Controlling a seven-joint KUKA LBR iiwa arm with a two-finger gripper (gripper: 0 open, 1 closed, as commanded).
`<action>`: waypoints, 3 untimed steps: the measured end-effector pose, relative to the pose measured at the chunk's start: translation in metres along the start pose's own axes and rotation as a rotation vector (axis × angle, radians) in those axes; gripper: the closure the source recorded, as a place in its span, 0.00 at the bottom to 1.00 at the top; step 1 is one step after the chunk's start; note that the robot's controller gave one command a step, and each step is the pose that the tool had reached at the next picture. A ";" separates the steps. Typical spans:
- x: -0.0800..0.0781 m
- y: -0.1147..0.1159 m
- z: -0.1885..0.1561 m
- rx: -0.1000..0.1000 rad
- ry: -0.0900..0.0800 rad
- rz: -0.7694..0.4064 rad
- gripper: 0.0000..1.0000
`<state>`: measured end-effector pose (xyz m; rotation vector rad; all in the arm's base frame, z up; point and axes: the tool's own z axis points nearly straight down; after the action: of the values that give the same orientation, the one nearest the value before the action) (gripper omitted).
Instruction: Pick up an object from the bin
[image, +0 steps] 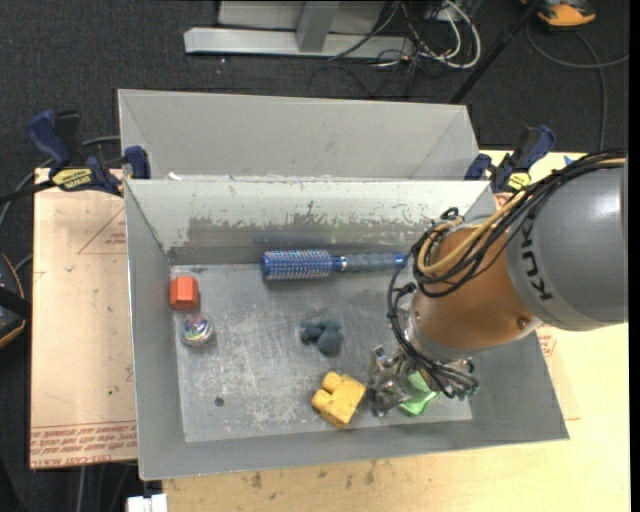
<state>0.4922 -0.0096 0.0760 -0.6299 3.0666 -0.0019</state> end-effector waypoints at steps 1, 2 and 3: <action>-0.001 0.000 0.000 0.000 -0.003 0.000 0.00; -0.012 0.036 0.000 0.009 -0.015 -0.173 0.00; -0.027 0.079 0.001 0.006 -0.011 -0.390 0.00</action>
Offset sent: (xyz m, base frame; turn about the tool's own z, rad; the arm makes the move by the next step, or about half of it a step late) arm 0.0000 0.0000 0.0000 0.0000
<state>0.4861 0.0742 0.0753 -1.2079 2.8752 -0.0112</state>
